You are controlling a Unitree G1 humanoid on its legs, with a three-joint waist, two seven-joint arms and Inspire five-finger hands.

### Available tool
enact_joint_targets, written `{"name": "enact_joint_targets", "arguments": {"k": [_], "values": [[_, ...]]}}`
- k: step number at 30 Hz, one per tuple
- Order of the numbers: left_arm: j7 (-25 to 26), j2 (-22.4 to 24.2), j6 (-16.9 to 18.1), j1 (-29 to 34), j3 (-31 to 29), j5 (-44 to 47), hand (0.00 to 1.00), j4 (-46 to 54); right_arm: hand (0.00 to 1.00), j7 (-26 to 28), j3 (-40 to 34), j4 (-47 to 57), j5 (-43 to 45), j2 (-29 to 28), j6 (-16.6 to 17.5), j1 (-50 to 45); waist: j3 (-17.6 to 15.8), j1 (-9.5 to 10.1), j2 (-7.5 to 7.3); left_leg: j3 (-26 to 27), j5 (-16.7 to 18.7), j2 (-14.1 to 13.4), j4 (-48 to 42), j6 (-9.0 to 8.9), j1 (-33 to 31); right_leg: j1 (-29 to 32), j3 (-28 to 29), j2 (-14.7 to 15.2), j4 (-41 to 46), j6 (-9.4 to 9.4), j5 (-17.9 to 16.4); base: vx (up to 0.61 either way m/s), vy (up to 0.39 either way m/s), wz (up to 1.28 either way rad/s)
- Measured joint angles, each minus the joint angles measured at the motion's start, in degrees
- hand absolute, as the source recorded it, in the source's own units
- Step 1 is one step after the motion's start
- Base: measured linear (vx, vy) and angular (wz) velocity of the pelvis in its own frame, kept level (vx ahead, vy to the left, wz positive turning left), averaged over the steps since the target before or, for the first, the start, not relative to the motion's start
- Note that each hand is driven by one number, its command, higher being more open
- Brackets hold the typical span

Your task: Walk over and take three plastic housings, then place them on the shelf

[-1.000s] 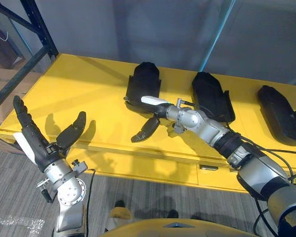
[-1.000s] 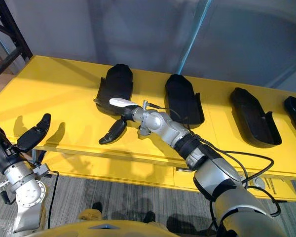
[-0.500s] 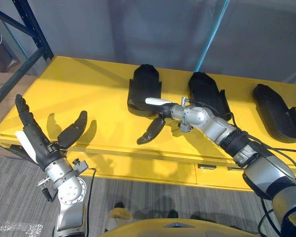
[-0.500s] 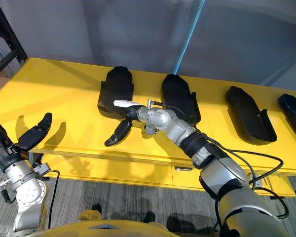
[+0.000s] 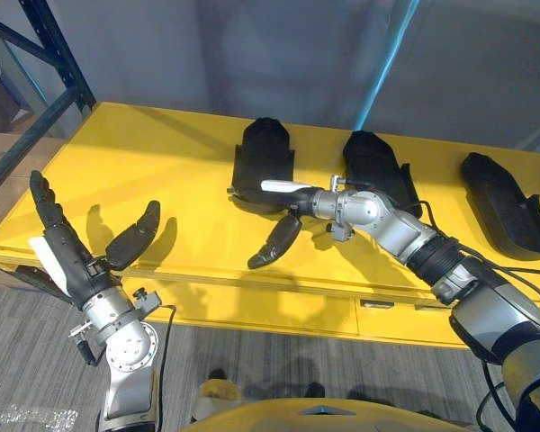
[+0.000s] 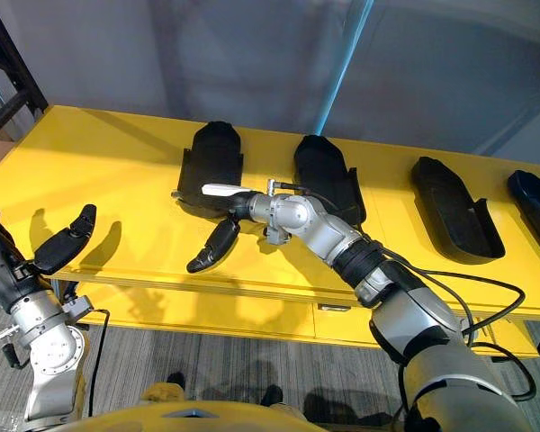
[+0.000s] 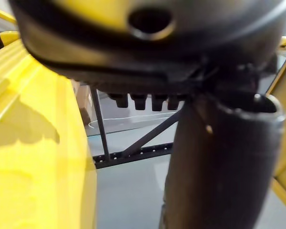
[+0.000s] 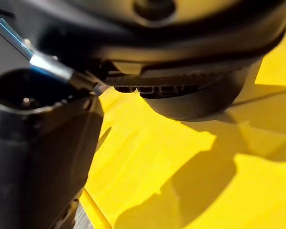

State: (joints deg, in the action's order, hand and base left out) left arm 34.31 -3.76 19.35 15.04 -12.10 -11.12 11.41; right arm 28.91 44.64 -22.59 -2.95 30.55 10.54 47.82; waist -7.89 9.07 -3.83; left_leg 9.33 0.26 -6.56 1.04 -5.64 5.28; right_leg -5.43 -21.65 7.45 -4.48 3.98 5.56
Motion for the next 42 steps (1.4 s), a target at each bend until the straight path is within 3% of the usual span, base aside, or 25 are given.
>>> {"name": "enact_joint_targets", "arguments": {"k": [20, 22, 24, 28, 33, 38, 42], "values": [[-1.6, 0.0, -0.9, 0.0, 0.0, 2.3, 1.0, -0.2, 1.0, -1.4, 1.9, 0.0, -0.2, 1.3, 1.4, 0.4, 0.3, 0.0, -0.39, 0.0, 0.0, 0.0, -0.1, 0.01, -0.1, 0.0, -0.1, 0.0, 0.0, -0.01, 0.0, 0.0, 0.0, 0.0], [-2.4, 0.0, -1.2, 0.0, 0.1, 2.5, 1.0, -0.2, 1.0, -5.1, 2.2, -0.1, -1.0, 1.5, 2.7, 0.4, 0.3, 0.0, -0.39, 0.0, 0.0, 0.0, -0.2, 0.01, -0.1, 0.0, 0.0, 0.0, 0.0, 0.0, 0.0, 0.0, 0.0, 0.0], [-3.7, -0.1, -1.9, 0.0, 0.5, 4.0, 1.0, -0.4, 1.0, -12.4, 1.6, -0.1, -1.5, 2.2, 5.7, 0.4, 0.4, -0.01, -0.36, 0.0, 0.0, 0.0, -0.3, 0.01, -0.1, 0.0, 0.0, 0.0, 0.0, 0.02, 0.0, 0.0, 0.0, 0.0], [-5.1, -0.1, -2.3, 0.0, 0.9, 5.1, 1.0, -3.6, 1.0, -26.5, -8.6, 0.7, -8.8, 2.4, 12.4, 0.4, 0.4, -0.32, -0.31, 0.2, 0.0, 0.0, -0.6, -0.01, -0.2, 0.0, 0.1, 0.0, 0.0, 0.06, 0.1, 0.0, 0.0, 0.0], [-4.9, -0.1, -2.3, 0.0, 1.9, 7.3, 1.0, -4.4, 1.0, -39.1, -20.7, 6.9, -10.9, 2.4, 16.3, 0.4, 0.7, -1.18, 0.08, 0.4, 0.2, 0.1, -0.9, 0.06, -0.2, 0.0, 0.2, 0.1, 0.0, 0.07, 0.1, 0.0, 0.0, 0.0], [-4.9, -0.1, -2.2, -0.1, 3.5, 8.8, 1.0, -4.4, 1.0, -42.3, -23.0, 11.7, -11.9, 2.4, 18.1, 0.4, 2.2, -2.06, 1.44, 1.2, 0.9, 0.0, -1.4, 0.04, -0.1, 0.2, 1.1, 0.1, 0.0, 0.1, 0.1, 0.0, 0.004, -0.1], [-5.2, -0.1, -1.8, -2.2, 5.4, 8.9, 1.0, -4.4, 1.0, -42.1, -26.3, 16.3, -11.0, 2.4, 13.7, -2.3, 2.6, -3.02, 1.91, 1.6, 1.0, 0.0, -1.6, 0.06, 0.0, 0.2, 1.5, 0.1, 0.0, 0.11, 0.1, 0.0, 0.004, -0.01]]}}
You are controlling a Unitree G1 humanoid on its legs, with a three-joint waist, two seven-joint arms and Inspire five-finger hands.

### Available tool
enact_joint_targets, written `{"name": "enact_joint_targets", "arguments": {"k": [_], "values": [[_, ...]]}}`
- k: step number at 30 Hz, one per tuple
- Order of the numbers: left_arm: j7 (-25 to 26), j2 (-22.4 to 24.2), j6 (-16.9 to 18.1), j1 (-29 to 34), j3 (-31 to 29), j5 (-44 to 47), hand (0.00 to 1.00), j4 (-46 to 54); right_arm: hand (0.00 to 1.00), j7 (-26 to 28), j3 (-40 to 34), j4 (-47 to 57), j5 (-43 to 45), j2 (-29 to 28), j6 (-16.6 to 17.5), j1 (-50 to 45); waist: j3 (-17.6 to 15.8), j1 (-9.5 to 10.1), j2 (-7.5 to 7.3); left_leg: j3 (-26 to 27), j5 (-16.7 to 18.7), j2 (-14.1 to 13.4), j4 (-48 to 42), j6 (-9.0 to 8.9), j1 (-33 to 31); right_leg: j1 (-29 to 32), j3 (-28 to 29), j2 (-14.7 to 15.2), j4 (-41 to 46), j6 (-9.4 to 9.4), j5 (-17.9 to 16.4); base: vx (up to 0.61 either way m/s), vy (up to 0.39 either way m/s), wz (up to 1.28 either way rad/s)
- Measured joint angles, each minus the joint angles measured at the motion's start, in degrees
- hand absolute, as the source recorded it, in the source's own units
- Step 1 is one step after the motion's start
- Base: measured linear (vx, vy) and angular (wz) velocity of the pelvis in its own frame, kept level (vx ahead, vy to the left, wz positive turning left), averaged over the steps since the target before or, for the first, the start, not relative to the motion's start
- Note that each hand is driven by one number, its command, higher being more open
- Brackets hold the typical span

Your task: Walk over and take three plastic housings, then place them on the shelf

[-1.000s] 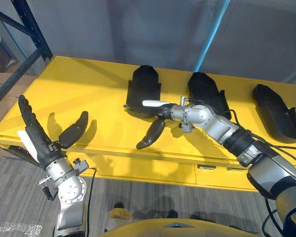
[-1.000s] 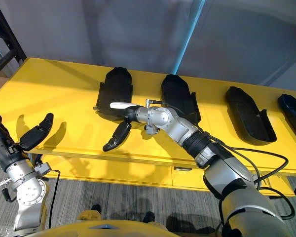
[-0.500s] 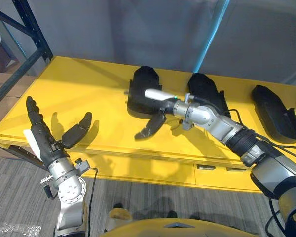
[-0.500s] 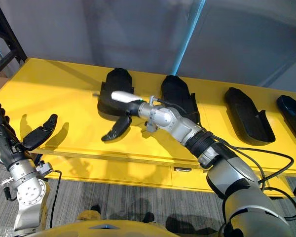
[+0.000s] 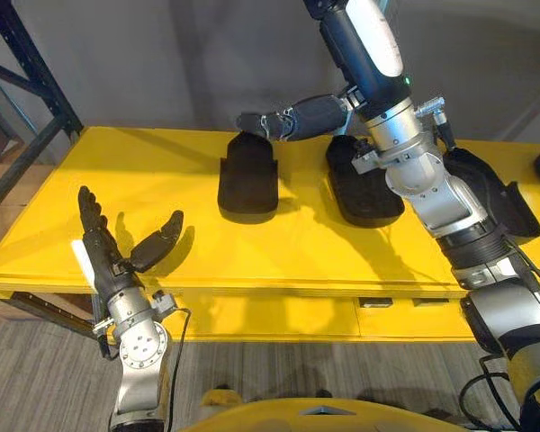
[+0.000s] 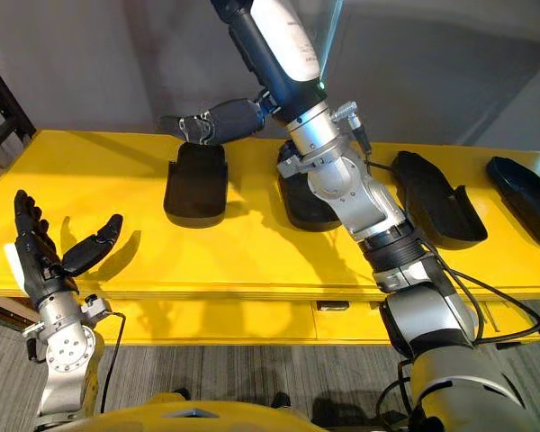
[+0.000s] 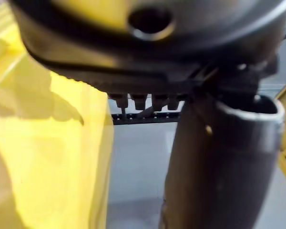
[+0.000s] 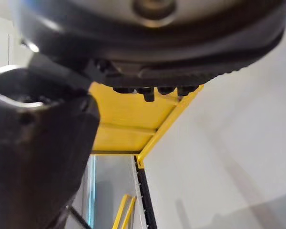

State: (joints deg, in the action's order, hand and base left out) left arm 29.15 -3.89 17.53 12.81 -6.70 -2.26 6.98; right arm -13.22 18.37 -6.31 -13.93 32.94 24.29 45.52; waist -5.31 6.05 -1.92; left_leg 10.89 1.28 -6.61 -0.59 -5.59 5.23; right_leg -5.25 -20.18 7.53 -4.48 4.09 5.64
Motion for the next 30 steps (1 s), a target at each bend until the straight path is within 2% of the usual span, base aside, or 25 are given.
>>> {"name": "enact_joint_targets", "arguments": {"k": [3, 6, 8, 10, 16, 18, 21, 24, 25, 28, 30], "values": [[-0.6, -0.3, 0.2, -1.0, 0.0, 2.5, 1.0, 0.3, 1.0, 1.3, -9.5, 8.3, 5.5, -2.1, -4.3, -11.3, 0.0, -0.34, -0.02, 1.1, 0.2, 0.0, 0.0, -0.04, 0.4, 0.6, 1.1, 0.1, 0.4, -0.01, 0.0, -0.01, 0.024, -0.16], [-0.4, -0.5, 0.3, -0.9, -1.1, 4.7, 1.0, 2.0, 1.0, 1.6, -20.2, 15.6, 6.5, -6.0, -8.4, -26.3, 0.1, -2.5, 0.01, 3.4, 0.6, 0.1, 0.1, 0.02, 0.7, 2.1, 3.4, 0.1, 1.2, 0.07, 0.0, 0.0, 0.039, -0.38], [0.4, -0.4, 1.1, -0.9, -1.1, 4.7, 1.0, 3.9, 1.0, 1.4, -26.2, 18.2, 6.4, -8.7, -9.6, -35.9, 0.2, -4.08, 0.2, 5.2, 1.1, 0.0, 0.2, 0.0, 1.5, 2.6, 5.4, 0.0, 1.3, 0.16, 0.1, 0.01, 0.034, -0.53], [1.5, -0.3, 2.7, -0.7, -1.1, 4.7, 1.0, 8.4, 1.0, 1.0, -32.4, 20.7, 7.7, -13.3, -10.2, -46.3, 0.8, -7.04, 0.99, 8.2, 2.2, -0.1, -0.1, -0.09, 2.3, 3.5, 8.5, -0.3, 1.4, 0.49, 0.3, 0.02, 0.034, -0.65], [2.6, -0.2, 9.8, -1.8, 1.6, 4.6, 1.0, 16.2, 1.0, -5.3, -41.2, 28.5, 19.4, -24.8, -10.2, -63.4, 2.4, -14.35, 3.56, 17.0, 6.0, -1.5, -2.3, -0.98, 5.2, 5.0, 17.1, -2.5, 1.5, 0.83, 0.7, 0.03, 0.02, -0.76], [3.2, -0.2, 10.3, -2.2, 4.7, 4.8, 1.0, 16.6, 1.0, -6.7, -42.1, 29.8, 21.9, -29.0, -10.2, -69.1, 2.5, -16.49, 3.84, 20.4, 7.3, -2.2, -3.2, -1.45, 6.6, 5.2, 20.2, -3.5, 1.5, 0.84, 0.9, 0.01, 0.001, -0.83], [2.4, -0.6, 9.8, -2.7, 10.5, 7.8, 1.0, 16.6, 1.0, -7.3, -41.0, 29.8, 23.7, -32.3, -9.9, -74.1, 2.2, -18.65, 3.96, 25.7, 8.8, -3.1, -3.8, -2.17, 9.1, 5.3, 24.8, -4.9, 1.4, 0.87, 1.4, -0.04, 0.0, -0.91], [-1.6, -1.0, 8.3, -4.6, 16.5, 11.2, 1.0, 16.6, 1.0, -7.2, -38.8, 31.0, 23.9, -34.0, -9.1, -77.0, 2.1, -19.83, 4.14, 30.7, 10.3, -3.6, -5.3, -2.67, 9.9, 6.7, 28.6, -5.8, 1.3, 1.14, 2.1, -0.08, 0.011, -0.84], [-4.5, -1.5, 6.9, -5.5, 18.8, 12.6, 1.0, 16.6, 1.0, -6.8, -37.6, 32.1, 23.9, -33.9, -8.6, -77.6, 2.0, -20.82, 4.21, 32.1, 10.5, -3.8, -5.6, -2.79, 9.9, 7.2, 29.6, -6.1, 1.2, 1.27, 2.3, -0.05, -0.017, -0.41], [-9.7, -1.7, 5.3, -6.4, 22.6, 16.3, 1.0, 16.6, 1.0, -5.4, -35.3, 34.0, 23.9, -33.7, -7.2, -77.7, 1.8, -21.28, 4.73, 33.9, 11.1, -4.7, -6.5, -3.58, 10.3, 7.5, 30.7, -7.4, 0.9, 1.11, 2.4, -0.04, -0.049, -0.32], [-11.1, -1.7, 4.7, -6.4, 23.2, 18.6, 1.0, 16.6, 1.0, -4.3, -34.1, 34.0, 23.9, -33.6, -6.1, -76.8, 1.9, -20.48, 5.47, 34.2, 11.7, -4.9, -8.5, -3.39, 10.3, 8.3, 33.0, -8.8, 0.9, 0.69, 2.8, -0.02, -0.071, -0.67]]}}
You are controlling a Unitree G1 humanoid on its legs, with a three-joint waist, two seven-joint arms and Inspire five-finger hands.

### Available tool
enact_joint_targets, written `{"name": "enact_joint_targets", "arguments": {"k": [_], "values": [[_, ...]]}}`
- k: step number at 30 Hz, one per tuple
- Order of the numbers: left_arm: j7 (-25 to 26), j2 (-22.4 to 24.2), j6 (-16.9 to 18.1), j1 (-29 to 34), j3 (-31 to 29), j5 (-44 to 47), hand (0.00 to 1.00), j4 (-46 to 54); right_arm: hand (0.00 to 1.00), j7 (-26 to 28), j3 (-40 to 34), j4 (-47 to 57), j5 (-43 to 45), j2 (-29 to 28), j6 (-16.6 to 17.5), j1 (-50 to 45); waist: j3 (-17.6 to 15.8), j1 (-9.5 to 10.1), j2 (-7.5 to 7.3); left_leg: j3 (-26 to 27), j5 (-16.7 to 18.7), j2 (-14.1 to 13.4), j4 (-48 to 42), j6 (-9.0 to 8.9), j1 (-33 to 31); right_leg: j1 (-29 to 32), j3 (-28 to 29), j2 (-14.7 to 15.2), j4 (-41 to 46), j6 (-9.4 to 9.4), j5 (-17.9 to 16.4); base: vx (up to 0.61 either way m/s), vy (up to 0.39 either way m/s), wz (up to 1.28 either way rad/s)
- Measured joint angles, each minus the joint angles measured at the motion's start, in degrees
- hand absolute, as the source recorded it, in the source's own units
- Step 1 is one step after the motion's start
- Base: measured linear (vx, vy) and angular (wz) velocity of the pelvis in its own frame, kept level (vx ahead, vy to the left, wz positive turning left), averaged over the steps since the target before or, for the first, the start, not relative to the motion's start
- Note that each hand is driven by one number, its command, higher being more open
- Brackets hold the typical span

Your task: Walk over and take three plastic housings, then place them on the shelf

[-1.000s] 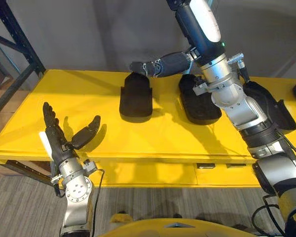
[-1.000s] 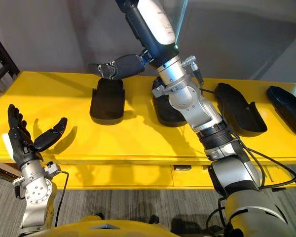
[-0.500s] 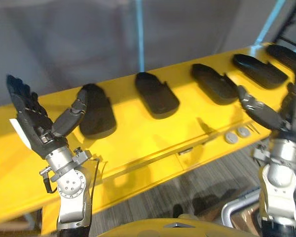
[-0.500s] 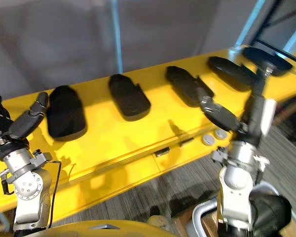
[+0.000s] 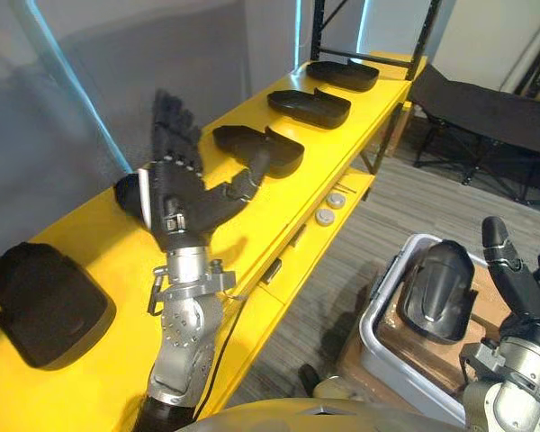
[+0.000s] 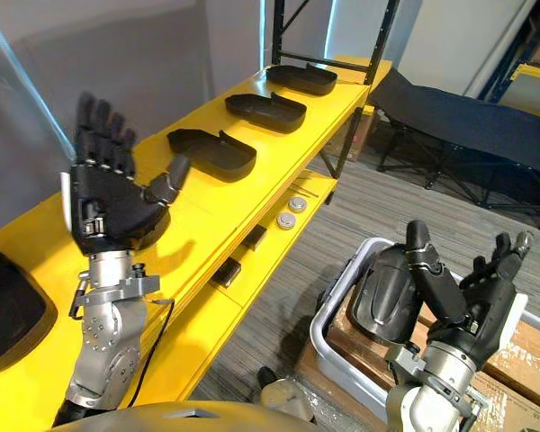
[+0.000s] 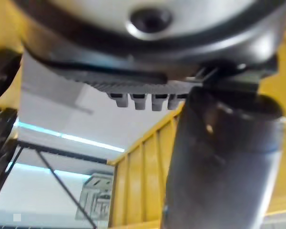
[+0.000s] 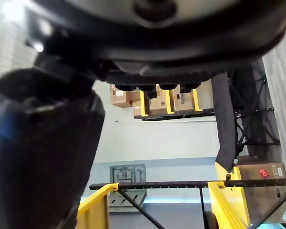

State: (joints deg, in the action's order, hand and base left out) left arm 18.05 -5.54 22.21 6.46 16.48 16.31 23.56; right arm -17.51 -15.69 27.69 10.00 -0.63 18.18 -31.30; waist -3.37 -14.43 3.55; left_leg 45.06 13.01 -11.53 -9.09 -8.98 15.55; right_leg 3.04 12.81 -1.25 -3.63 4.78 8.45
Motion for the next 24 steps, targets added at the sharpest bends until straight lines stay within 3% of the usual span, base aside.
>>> {"name": "enact_joint_targets", "arguments": {"k": [2, 3, 4, 6, 7, 10, 12, 16, 17, 19, 20, 21, 22, 23, 24], "values": [[1.1, 0.3, -0.1, 0.8, -1.6, 1.5, 1.0, 0.0, 1.0, 2.1, 2.7, -0.3, 1.5, 0.4, 0.1, 2.0, -0.7, 2.07, -0.38, -8.8, 1.2, -0.3, -5.6, 5.53, -1.4, 0.7, 5.2, -1.4, 0.7, -0.6, 0.6, 0.0, -0.085, -1.35], [2.9, 0.2, -0.2, 1.0, -2.5, 1.4, 1.0, 0.0, 1.0, 4.0, 4.4, -0.7, 2.8, 1.3, 0.5, 3.9, -1.4, 3.66, -0.11, -17.8, 3.2, -0.1, -10.6, 9.75, -3.1, 0.9, 8.6, -2.6, 1.2, -1.23, 0.2, 0.0, -0.023, -1.62], [4.0, 0.3, -0.4, 1.4, -2.8, 1.4, 1.0, 0.2, 1.0, 5.7, 5.6, -1.9, 4.1, 2.9, 1.2, 6.1, -2.6, 5.2, 0.56, -26.9, 6.1, 1.1, -12.9, 10.28, -3.6, 1.0, 11.3, -3.8, 1.9, -1.5, -0.2, -0.02, 0.036, -1.54], [3.4, 0.3, -1.5, 4.0, -2.7, 1.3, 1.0, 1.7, 1.0, 6.2, 7.5, -3.5, 4.2, 5.3, 1.2, 8.8, -1.9, 5.99, 2.77, -34.9, 7.3, 2.3, -13.1, 10.19, -4.2, 2.7, 12.7, -5.5, 3.0, -1.72, 0.1, -0.05, 0.141, -1.0], [2.8, 0.3, -1.5, 4.6, -2.8, 1.3, 1.0, 2.1, 1.0, 6.1, 7.9, -3.5, 4.2, 5.5, 1.2, 9.3, -2.0, 6.23, 3.0, -36.1, 7.3, 2.7, -12.9, 10.14, -4.3, 3.2, 12.7, -5.7, 3.4, -1.52, 0.2, -0.05, 0.133, -0.5], [-0.3, 0.0, -2.1, 5.3, -3.2, 1.6, 1.0, 3.7, 1.0, 4.7, 10.4, -3.5, 4.2, 5.3, 0.9, 9.6, -2.6, 7.11, 2.04, -36.3, 7.4, 4.2, -12.6, 10.01, -5.2, 4.8, 12.1, -4.5, 4.6, -0.63, 0.7, -0.05, 0.081, 0.03], [-3.3, -0.1, -2.1, 5.2, -4.2, 3.9, 1.0, 3.9, 1.0, 4.6, 12.9, -3.5, 4.1, 5.3, -1.8, 9.3, -3.0, 8.4, 0.85, -37.6, 7.5, 4.9, -11.9, 9.79, -5.2, 5.9, 10.1, -3.9, 6.6, -0.54, 0.7, -0.06, 0.022, 0.11], [-4.6, -1.8, -2.1, 3.4, -5.8, 4.3, 1.0, 4.0, 1.0, 7.6, 13.7, -3.5, 0.8, 5.3, -3.7, 5.8, -3.3, 9.35, 0.5, -37.6, 9.6, 5.2, -11.7, 8.24, -5.2, 8.8, 7.1, -4.3, 11.6, -0.48, 0.7, -0.12, -0.009, -0.04], [-4.6, -2.1, -2.1, 2.9, -6.8, 5.4, 1.0, 4.3, 1.0, 9.2, 13.6, -3.5, 1.1, 5.3, -3.7, 4.7, -3.6, 9.6, -0.1, -36.4, 10.7, 5.4, -11.8, 7.93, -4.6, 9.8, 4.6, -4.5, 13.4, -0.01, 1.1, -0.23, -0.05, -0.53], [-2.9, -2.9, -2.0, 3.2, -9.4, 6.0, 1.0, 6.5, 1.0, 12.3, 13.2, -3.5, 2.9, 5.4, -3.6, 4.4, -5.0, 9.99, -3.07, -33.3, 12.1, 7.2, -12.9, 8.12, -3.9, 9.3, 2.6, -3.2, 11.3, 0.92, 2.9, -0.33, -0.049, -0.82], [-2.4, -3.4, -2.0, 3.1, -10.0, 5.9, 1.0, 6.8, 1.0, 12.7, 12.9, -3.5, 3.8, 5.4, -3.5, 4.7, -5.2, 9.87, -3.62, -32.7, 12.0, 7.2, -13.2, 8.23, -4.4, 8.9, 1.5, -2.2, 9.1, 1.12, 1.7, -0.4, -0.043, -0.86], [-1.5, -3.5, -2.0, 3.1, -11.3, 5.9, 1.0, 6.8, 1.0, 13.1, 12.2, -4.1, 5.0, 5.9, -3.1, 6.4, -5.7, 10.19, -3.16, -31.2, 11.6, 6.7, -12.0, 8.39, -4.6, 10.3, -4.4, -1.1, 9.4, 0.13, -3.3, -0.38, -0.033, -0.88], [-1.2, -3.8, -2.1, 3.2, -13.3, 6.0, 1.0, 6.8, 1.0, 13.1, 11.8, -5.1, 4.9, 6.1, -2.5, 8.6, -5.9, 10.76, -3.04, -28.4, 10.4, 6.2, -11.9, 8.69, -5.7, 13.0, -9.7, 0.9, 16.0, -2.86, -5.5, -0.36, -0.052, -0.92], [-1.2, -3.6, -2.3, 3.3, -14.2, 6.0, 1.0, 6.8, 1.0, 13.0, 11.9, -5.7, 4.9, 6.6, -2.3, 9.9, -5.9, 11.12, -3.11, -27.6, 9.8, 5.8, -11.9, 8.72, -6.0, 13.9, -12.2, 1.8, 20.7, -4.26, -6.6, -0.35, -0.071, -0.72], [-1.1, -3.2, -2.4, 3.5, -16.2, 6.1, 1.0, 6.8, 1.0, 12.3, 12.5, -8.3, 3.9, 7.5, -2.1, 13.6, -5.9, 11.51, -2.66, -26.5, 8.9, 4.3, -11.9, 8.42, -6.4, 13.7, -16.4, 3.7, 29.4, -6.95, -8.8, -0.27, -0.103, -0.49]]}}
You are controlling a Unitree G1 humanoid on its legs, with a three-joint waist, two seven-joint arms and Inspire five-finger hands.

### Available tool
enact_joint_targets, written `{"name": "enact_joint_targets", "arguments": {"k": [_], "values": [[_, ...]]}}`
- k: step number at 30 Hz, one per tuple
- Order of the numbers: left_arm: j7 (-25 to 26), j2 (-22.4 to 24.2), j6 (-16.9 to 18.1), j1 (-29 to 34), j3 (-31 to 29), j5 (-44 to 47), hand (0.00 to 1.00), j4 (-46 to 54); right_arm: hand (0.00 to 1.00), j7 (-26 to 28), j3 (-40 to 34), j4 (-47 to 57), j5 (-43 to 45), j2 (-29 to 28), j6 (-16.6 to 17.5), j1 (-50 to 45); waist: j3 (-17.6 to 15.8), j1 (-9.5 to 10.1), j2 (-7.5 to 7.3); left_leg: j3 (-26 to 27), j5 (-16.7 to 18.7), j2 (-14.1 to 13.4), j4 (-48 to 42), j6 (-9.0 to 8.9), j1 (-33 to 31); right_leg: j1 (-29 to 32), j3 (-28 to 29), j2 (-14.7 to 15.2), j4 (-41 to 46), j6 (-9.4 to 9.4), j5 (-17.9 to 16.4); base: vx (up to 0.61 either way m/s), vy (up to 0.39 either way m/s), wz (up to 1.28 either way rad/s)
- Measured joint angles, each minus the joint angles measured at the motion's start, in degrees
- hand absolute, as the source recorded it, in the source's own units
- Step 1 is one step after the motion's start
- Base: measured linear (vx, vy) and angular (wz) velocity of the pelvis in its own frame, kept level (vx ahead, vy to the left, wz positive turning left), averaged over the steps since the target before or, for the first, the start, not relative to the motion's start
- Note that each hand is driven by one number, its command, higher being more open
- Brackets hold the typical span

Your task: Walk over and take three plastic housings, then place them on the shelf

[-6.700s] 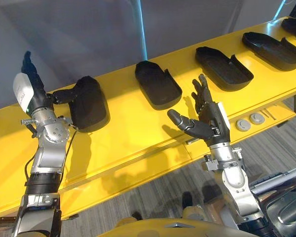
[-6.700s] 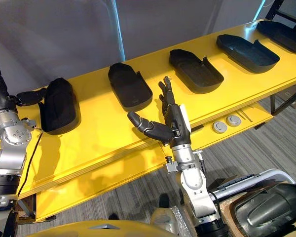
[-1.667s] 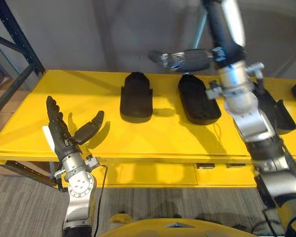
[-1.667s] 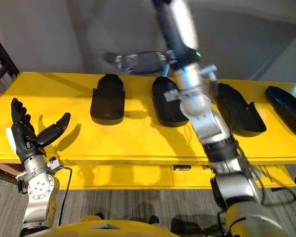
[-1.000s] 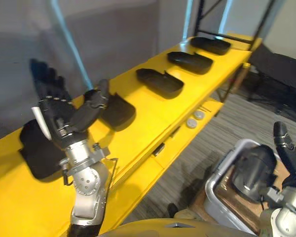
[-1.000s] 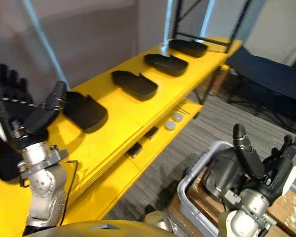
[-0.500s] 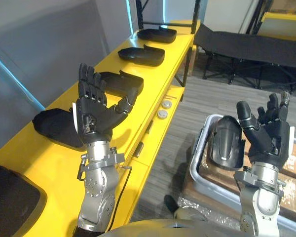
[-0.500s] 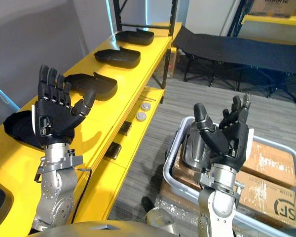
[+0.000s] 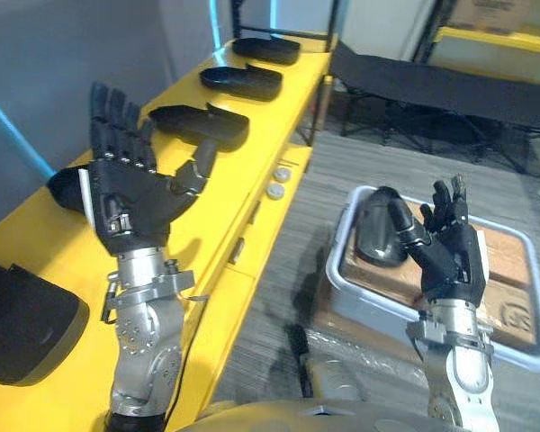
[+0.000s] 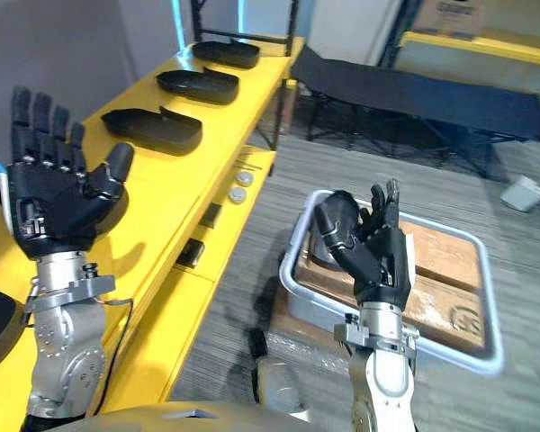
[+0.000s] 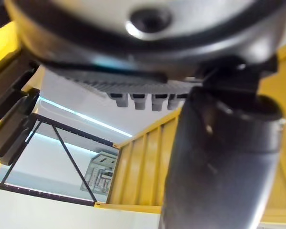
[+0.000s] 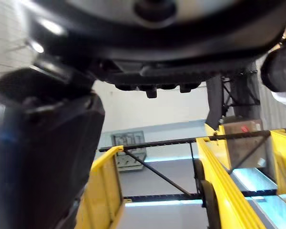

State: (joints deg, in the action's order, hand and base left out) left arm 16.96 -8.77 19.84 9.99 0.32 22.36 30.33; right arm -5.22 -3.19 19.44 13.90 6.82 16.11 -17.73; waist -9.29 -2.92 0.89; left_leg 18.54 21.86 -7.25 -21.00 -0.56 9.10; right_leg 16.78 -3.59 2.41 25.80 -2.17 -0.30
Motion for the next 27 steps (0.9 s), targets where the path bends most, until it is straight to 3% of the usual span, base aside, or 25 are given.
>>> {"name": "enact_joint_targets", "arguments": {"k": [2, 3, 4, 5, 6, 7, 8, 9, 10, 11, 12, 13, 14, 15, 16, 17, 18, 21, 23, 25, 27], "values": [[-0.8, -0.1, 0.0, 0.6, -2.6, 0.3, 1.0, 0.0, 1.0, -2.2, 1.8, -5.1, -2.3, 0.4, 0.1, 5.8, 0.2, 1.06, 0.29, 1.0, -1.2, -2.8, -0.4, -0.76, -1.1, -1.9, -3.3, 4.0, 8.5, -0.46, -3.9, -0.18, -0.131, -0.46], [-1.2, 0.0, 0.0, 1.4, -4.2, 1.5, 1.0, -0.1, 1.0, -3.4, 3.8, -7.9, -3.6, 0.3, -0.1, 8.6, 0.4, 1.83, 0.21, 1.6, -1.8, -4.6, -1.0, -1.69, -2.4, -3.5, -4.2, 7.5, 11.5, -0.62, -5.3, -0.08, -0.161, -0.44], [-1.5, 0.1, -0.2, 1.6, -5.1, 3.7, 1.0, -1.0, 1.0, -4.2, 5.6, -9.8, -4.7, 0.2, -0.6, 9.9, 0.5, 3.02, 0.04, 1.8, -2.5, -6.1, -1.2, -2.8, -3.4, -5.4, -4.1, 11.1, 12.7, -0.57, -5.3, -0.06, -0.19, -0.35], [-1.6, 0.3, -0.4, 1.7, -5.2, 4.6, 1.0, -1.2, 1.0, -4.3, 6.1, -10.3, -4.7, 0.2, -0.8, 10.0, 0.6, 3.19, -0.01, 1.8, -2.7, -6.5, -1.3, -3.14, -3.7, -5.9, -4.1, 11.9, 12.7, -0.43, -5.2, -0.03, -0.246, -0.27], [-1.6, 1.2, -1.4, 2.0, -5.8, 7.7, 1.0, -2.9, 1.0, -4.3, 7.5, -12.0, -6.1, -0.5, -1.9, 10.0, 0.9, 3.82, -0.51, 1.8, -3.6, -8.0, -1.5, -4.73, -4.8, -8.3, -3.3, 15.5, 11.2, 0.63, -4.0, -0.01, -0.337, -0.19], [-1.6, 1.7, -1.5, 2.1, -5.9, 9.1, 1.0, -3.9, 1.0, -4.3, 7.7, -12.6, -7.2, -1.0, -2.3, 9.8, 1.0, 4.06, -0.77, 1.9, -4.0, -8.6, -1.6, -5.43, -5.0, -9.2, -2.6, 16.4, 9.5, 1.32, -3.2, 0.0, -0.454, -0.32], [-1.4, 2.3, -2.1, 2.6, -5.7, 10.4, 1.0, -5.6, 1.0, -4.4, 7.8, -13.4, -8.9, -2.0, -3.3, 8.8, 1.9, 4.18, -2.2, 1.9, -4.8, -9.4, -1.9, -6.88, -5.8, -11.0, -1.0, 17.5, 3.7, -0.71, 4.5, 0.02, -0.51, -0.31], [-1.4, 2.7, -2.6, 3.4, -4.9, 11.9, 1.0, -7.1, 1.0, -4.7, 7.5, -14.1, -9.2, -2.4, -3.5, 7.3, 2.6, 3.9, -2.72, 1.2, -6.0, -10.6, -1.7, -8.37, -6.7, -12.2, -0.2, 15.7, 0.9, 3.55, 2.4, 0.02, -0.451, -0.33], [-1.3, 3.4, -2.8, 4.0, -4.2, 12.8, 1.0, -7.8, 1.0, -4.8, 6.9, -14.2, -9.1, -2.3, -3.5, 6.7, 2.7, 3.9, -2.05, 0.8, -6.8, -11.6, -1.0, -8.95, -6.6, -12.6, -0.4, 14.7, 0.3, 4.91, 1.4, 0.02, -0.428, -0.24], [-0.9, 4.9, -3.1, 4.9, -2.5, 14.4, 1.0, -8.4, 1.0, -4.9, 5.0, -14.3, -9.0, -2.2, -3.5, 5.2, 2.7, 2.87, -1.38, -0.4, -8.9, -13.0, 1.0, -9.93, -6.3, -12.1, -1.0, 13.2, 1.5, 8.09, -0.8, 0.03, -0.41, -0.2], [-0.7, 6.6, -3.3, 5.1, -1.8, 15.2, 1.0, -8.5, 1.0, -4.7, 3.5, -14.3, -9.0, -1.7, -3.5, 4.7, 2.2, 1.85, -0.94, -0.6, -10.3, -14.2, 2.4, -10.62, -5.5, -8.8, -1.0, 12.6, 7.5, 9.33, -1.9, -0.01, -0.512, -0.3], [0.2, 8.4, -3.1, 5.1, -2.1, 15.5, 1.0, -9.0, 1.0, -3.5, 2.1, -14.0, -8.3, -0.9, -3.5, 3.9, 2.3, 0.66, -0.99, -0.4, -12.1, -15.6, 2.8, -11.99, -5.0, -8.2, -3.6, 11.4, -0.1, 10.86, -6.7, -0.03, -0.446, -0.36], [0.4, 8.2, -2.8, 4.9, -2.4, 15.5, 1.0, -9.2, 1.0, -3.1, 1.7, -13.4, -7.9, -0.9, -3.5, 3.3, 2.2, 0.28, -1.97, -0.4, -12.3, -15.6, 1.9, -11.58, -5.1, -8.9, -5.3, 11.5, -3.0, 11.92, -7.4, -0.03, -0.502, -0.31], [1.1, 9.6, -2.8, 3.8, -2.0, 15.8, 1.0, -11.4, 1.0, -2.0, -0.3, -12.7, -8.0, 0.3, -3.4, 2.5, 1.0, -1.37, 0.57, -3.0, -13.9, -19.2, -2.5, -8.79, -7.7, -10.3, -7.6, 8.7, -3.6, 11.27, -8.4, 0.01, -0.484, -0.01], [1.6, 9.7, -3.0, 3.6, -1.4, 16.5, 1.0, -12.5, 1.0, -1.5, -1.5, -12.6, -8.0, 0.2, -3.4, 1.1, 0.8, -2.61, 0.36, -3.8, -17.7, -19.8, -6.6, -2.98, -10.6, -11.3, -8.3, 8.3, -4.5, 10.08, -8.9, 0.03, -0.488, 0.11], [1.7, 9.8, -3.0, 3.7, -0.8, 17.1, 1.0, -12.9, 1.0, -1.4, -2.2, -12.1, -8.0, 0.3, -3.4, -0.2, 0.5, -2.85, -0.1, -3.8, -17.1, -19.6, -7.7, -2.51, -11.3, -12.2, -8.4, 8.5, -5.2, 9.71, -9.1, 0.04, -0.379, 0.04], [1.7, 10.6, -3.0, 4.1, 1.1, 18.0, 1.0, -13.0, 1.0, -1.4, -4.0, -10.7, -8.0, 0.6, -3.4, -2.8, 0.0, -2.74, -0.04, -3.5, -14.3, -17.8, -6.9, -4.58, -11.9, -13.4, -8.5, 8.6, -6.7, 8.62, -8.8, 0.04, -0.297, -0.19], [-1.6, 10.6, -3.0, 5.8, 4.3, 17.7, 1.0, -12.4, 1.0, -2.3, -7.7, -9.7, -4.7, 2.5, -3.0, -4.3, 0.5, -2.36, 2.4, -4.3, -12.5, -8.4, -4.2, -2.48, -12.5, -14.1, -6.8, 7.1, -9.2, 6.99, -8.0, 0.05, -0.178, -0.45], [-3.5, 10.4, -3.0, 7.0, 4.3, 17.6, 1.0, -11.6, 1.0, -3.7, -7.4, -9.7, -1.7, 2.3, -2.9, -4.5, 0.8, -1.67, 2.63, -7.7, -11.5, -6.4, -1.6, -1.86, -10.9, -13.8, -4.8, 6.1, -10.5, 6.72, -7.5, 0.04, -0.066, -0.63], [-4.9, 10.3, -5.0, 8.1, 3.9, 17.6, 1.0, -12.0, 1.0, -5.7, -6.8, -9.9, -1.6, 1.8, -2.9, -4.4, 1.5, -1.11, 3.83, -9.4, -10.7, -5.2, 5.3, -1.79, -8.1, -13.4, -3.2, 4.5, -13.2, 7.19, -5.2, 0.04, 0.002, -0.47], [-6.1, 9.9, -6.4, 8.1, 3.8, 17.6, 1.0, -13.1, 1.0, -7.6, -6.0, -10.4, -1.8, 0.7, -2.9, -4.3, 1.8, -0.56, 3.97, -9.2, -10.4, -4.1, 9.8, -2.92, -6.2, -12.2, -2.1, 4.8, -13.1, 7.96, -4.7, -0.01, 0.106, -0.26]]}}
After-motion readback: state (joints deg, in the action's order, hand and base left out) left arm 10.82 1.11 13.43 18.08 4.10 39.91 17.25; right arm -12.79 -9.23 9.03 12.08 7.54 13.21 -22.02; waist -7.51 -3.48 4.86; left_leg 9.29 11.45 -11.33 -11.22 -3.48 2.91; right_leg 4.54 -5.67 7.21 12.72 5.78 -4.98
